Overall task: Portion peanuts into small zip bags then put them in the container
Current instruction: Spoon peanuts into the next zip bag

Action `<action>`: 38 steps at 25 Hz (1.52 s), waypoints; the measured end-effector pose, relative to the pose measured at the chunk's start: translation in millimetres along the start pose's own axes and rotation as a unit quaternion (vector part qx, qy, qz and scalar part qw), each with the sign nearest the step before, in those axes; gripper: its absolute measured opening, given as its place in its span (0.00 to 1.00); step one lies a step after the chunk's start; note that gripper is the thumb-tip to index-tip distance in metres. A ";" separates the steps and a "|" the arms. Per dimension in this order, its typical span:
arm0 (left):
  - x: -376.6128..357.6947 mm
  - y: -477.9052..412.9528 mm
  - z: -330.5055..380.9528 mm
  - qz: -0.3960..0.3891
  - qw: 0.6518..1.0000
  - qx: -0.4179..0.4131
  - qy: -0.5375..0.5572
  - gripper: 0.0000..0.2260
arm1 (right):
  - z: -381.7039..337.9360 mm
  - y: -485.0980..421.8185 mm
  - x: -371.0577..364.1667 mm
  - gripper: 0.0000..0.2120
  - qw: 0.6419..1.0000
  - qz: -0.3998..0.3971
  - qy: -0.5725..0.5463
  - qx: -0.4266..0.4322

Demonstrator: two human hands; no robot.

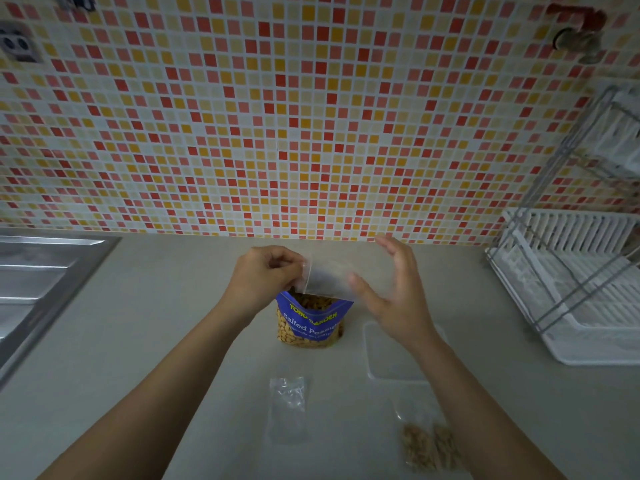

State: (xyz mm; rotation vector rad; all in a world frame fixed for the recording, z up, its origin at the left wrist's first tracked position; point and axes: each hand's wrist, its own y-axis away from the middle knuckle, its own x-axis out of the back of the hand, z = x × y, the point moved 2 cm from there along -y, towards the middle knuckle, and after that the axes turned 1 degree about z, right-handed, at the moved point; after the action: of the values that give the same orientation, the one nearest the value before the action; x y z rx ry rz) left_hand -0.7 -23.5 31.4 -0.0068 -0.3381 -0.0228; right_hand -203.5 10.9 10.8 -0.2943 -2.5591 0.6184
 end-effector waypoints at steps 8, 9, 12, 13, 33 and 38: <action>-12.5 3.3 8.8 -0.066 0.996 -0.056 -0.022 0.12 | -7.7 -11.3 -20.8 0.42 0.961 -0.138 0.221 0.089; -13.9 3.1 8.2 -0.062 0.996 -0.067 -0.024 0.13 | -6.5 -11.2 -21.3 0.40 0.964 -0.132 0.215 0.088; -16.6 3.3 8.6 -0.058 0.994 -0.087 -0.043 0.13 | -3.8 -9.5 -22.0 0.32 0.975 -0.118 0.169 0.085; -17.5 3.0 8.2 -0.062 0.993 -0.090 -0.051 0.13 | -3.5 -9.0 -22.2 0.29 0.980 -0.109 0.144 0.079; -14.2 -21.8 -13.0 0.022 0.853 -0.193 -0.484 0.12 | 41.8 6.9 -26.5 0.22 0.981 -0.124 0.003 -0.151; -26.6 -19.8 -33.2 -0.022 0.826 -0.166 -0.539 0.14 | 43.3 9.9 -25.5 0.23 0.978 -0.131 -0.003 -0.164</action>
State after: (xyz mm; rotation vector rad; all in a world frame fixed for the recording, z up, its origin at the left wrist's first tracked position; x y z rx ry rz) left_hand -15.2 -43.1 -8.6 -0.3722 -1.4754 -0.1254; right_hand -202.6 -4.5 -38.0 -0.0592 -2.6394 0.0987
